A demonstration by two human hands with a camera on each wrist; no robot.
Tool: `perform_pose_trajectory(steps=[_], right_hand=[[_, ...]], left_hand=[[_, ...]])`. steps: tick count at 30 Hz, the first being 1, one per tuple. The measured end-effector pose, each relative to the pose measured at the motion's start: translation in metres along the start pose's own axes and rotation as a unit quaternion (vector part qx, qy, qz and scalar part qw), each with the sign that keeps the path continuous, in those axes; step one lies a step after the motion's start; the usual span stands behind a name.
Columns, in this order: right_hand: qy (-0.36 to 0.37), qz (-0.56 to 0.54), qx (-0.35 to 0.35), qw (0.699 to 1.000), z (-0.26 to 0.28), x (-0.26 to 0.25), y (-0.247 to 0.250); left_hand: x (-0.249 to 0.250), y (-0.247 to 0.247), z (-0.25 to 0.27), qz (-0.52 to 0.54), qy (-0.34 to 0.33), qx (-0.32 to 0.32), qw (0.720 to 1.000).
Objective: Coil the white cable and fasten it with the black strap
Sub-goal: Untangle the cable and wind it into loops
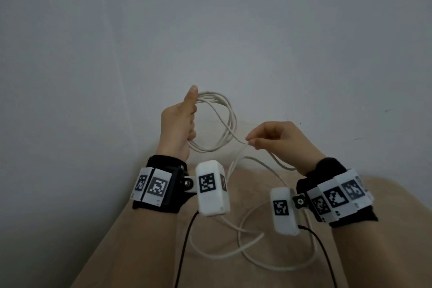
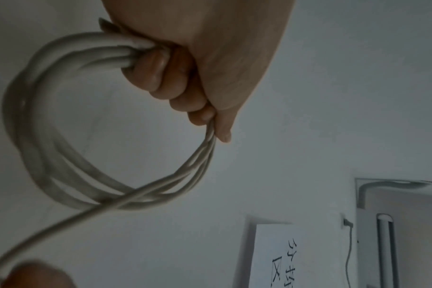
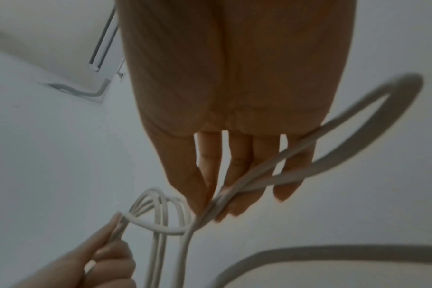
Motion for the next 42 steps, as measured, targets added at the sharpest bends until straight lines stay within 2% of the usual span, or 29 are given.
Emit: perform_pose_trajectory(steps=[7, 13, 16, 19, 23, 26, 29, 31, 33, 38, 42], right_hand=[[0.004, 0.004, 0.005, 1.0, -0.001, -0.004, -0.008], [0.01, 0.091, -0.037, 0.995, 0.0, -0.006, -0.023], [0.022, 0.078, -0.003, 0.997, 0.0, -0.008, -0.027], [0.046, 0.072, 0.011, 0.996, 0.0, -0.012, -0.04], [0.02, 0.062, 0.048, 0.997, -0.003, -0.007, -0.042], [0.029, 0.005, 0.086, 0.996, -0.004, -0.008, -0.028], [0.039, -0.102, 0.164, 0.981, -0.005, -0.009, -0.017], [0.029, -0.174, 0.194, 0.965, -0.005, -0.008, -0.013], [0.012, -0.194, 0.199, 0.961, -0.005, -0.008, -0.013], [-0.002, -0.215, 0.136, 0.967, -0.005, -0.009, -0.023], [0.016, -0.167, 0.125, 0.978, -0.003, -0.016, -0.029]], left_hand=[[0.003, 0.0, 0.001, 0.041, 0.025, 0.005, 0.999], [0.001, -0.004, 0.002, -0.021, 0.003, 0.024, 0.999], [0.002, -0.005, 0.002, -0.037, 0.001, 0.021, 0.999], [0.003, -0.007, 0.003, -0.076, -0.03, 0.024, 0.996], [0.001, -0.006, 0.005, -0.138, -0.075, 0.04, 0.987], [0.001, -0.003, 0.004, -0.144, -0.075, 0.034, 0.986], [0.004, 0.002, 0.001, -0.166, -0.057, -0.013, 0.984], [0.005, 0.001, 0.003, -0.151, -0.033, -0.052, 0.987], [0.005, -0.005, 0.006, -0.117, -0.012, -0.069, 0.991], [0.003, -0.013, 0.009, -0.025, 0.019, -0.073, 0.997], [0.005, -0.011, 0.007, 0.066, 0.083, -0.103, 0.989]])
Point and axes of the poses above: each hand's wrist, its own z-axis away from the middle knuckle, its own y-axis out of the back of the hand, x = y × z, the point moved 1 cm from there along -z, towards the middle knuckle, and after that the axes turned 6 degrees about z, right-handed, at the moved point
